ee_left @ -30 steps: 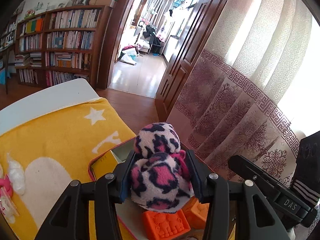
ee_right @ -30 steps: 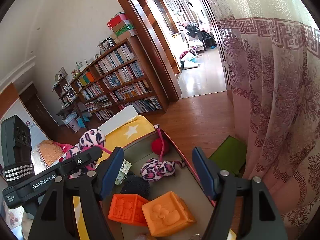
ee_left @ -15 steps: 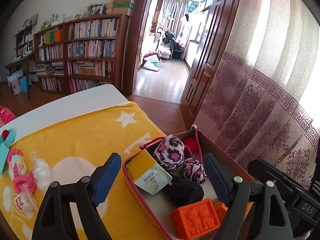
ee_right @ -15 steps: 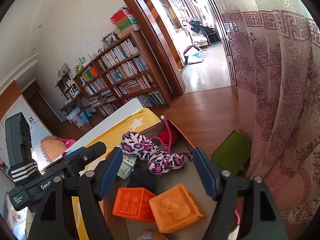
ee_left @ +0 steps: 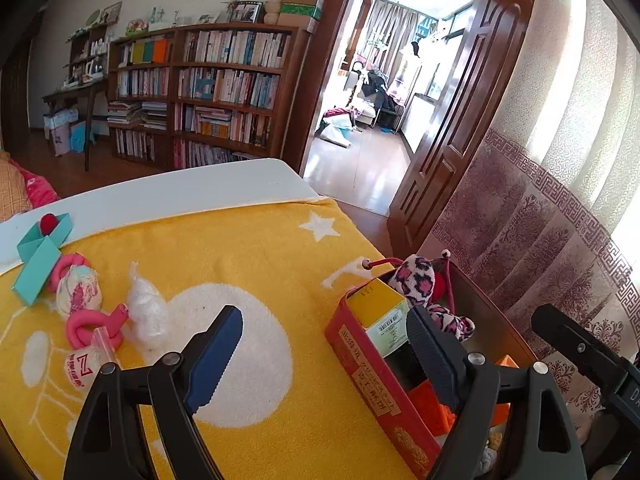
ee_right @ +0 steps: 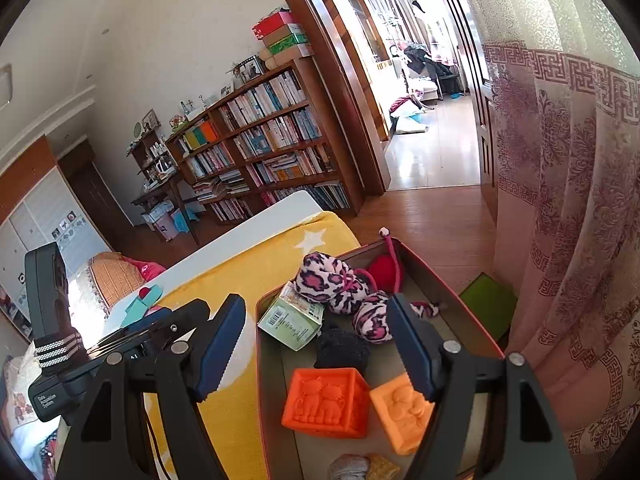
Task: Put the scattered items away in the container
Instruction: 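Move both grippers back over the teal box and white cup, then grasp the white N-printed cup with the right gripper while the left grasps the teal box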
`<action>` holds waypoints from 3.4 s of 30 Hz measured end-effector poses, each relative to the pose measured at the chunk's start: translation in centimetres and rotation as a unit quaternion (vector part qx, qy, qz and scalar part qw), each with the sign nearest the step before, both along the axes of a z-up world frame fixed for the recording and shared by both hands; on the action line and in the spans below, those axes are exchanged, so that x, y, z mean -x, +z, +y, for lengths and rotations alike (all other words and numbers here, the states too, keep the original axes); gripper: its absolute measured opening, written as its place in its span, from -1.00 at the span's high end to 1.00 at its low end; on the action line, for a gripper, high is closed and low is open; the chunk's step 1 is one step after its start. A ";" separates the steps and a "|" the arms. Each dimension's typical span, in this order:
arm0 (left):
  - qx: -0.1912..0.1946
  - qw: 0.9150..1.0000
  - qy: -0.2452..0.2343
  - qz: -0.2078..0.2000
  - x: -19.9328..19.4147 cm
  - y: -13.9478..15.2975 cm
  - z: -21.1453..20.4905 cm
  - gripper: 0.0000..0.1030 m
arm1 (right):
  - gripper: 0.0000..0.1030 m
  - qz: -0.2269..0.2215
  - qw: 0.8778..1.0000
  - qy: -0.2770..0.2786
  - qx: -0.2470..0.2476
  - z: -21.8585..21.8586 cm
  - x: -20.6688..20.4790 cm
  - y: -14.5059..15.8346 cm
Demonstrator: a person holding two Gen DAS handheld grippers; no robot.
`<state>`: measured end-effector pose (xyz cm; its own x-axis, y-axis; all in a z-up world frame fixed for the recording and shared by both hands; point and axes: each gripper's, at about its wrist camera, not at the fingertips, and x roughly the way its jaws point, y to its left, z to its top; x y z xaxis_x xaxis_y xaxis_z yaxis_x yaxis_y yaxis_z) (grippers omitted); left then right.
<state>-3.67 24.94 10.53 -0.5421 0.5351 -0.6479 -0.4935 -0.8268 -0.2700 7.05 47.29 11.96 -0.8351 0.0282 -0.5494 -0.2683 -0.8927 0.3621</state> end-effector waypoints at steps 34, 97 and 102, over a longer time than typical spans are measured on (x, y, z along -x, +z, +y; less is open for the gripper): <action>-0.069 0.965 0.249 -0.042 5.1 -0.2 -29.7 -0.67 | -0.49 -0.128 0.944 0.290 -0.094 -24.4 13.1 -2.9; -0.029 0.995 0.065 -0.068 19.7 -10.9 -29.6 -0.98 | 0.09 -0.153 0.951 0.263 -0.054 -25.8 15.4 -11.9; -0.019 0.992 0.082 -0.090 20.1 -11.7 -29.2 -0.94 | 0.09 -0.153 0.951 0.263 -0.058 -25.9 15.5 -12.1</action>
<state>-23.72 -4.27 -1.15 -0.5004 0.4758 -0.7233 -0.2941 -0.8792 -0.3749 -8.40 21.41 -0.12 -0.5516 -0.2739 -0.7879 0.1490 -0.9617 0.2300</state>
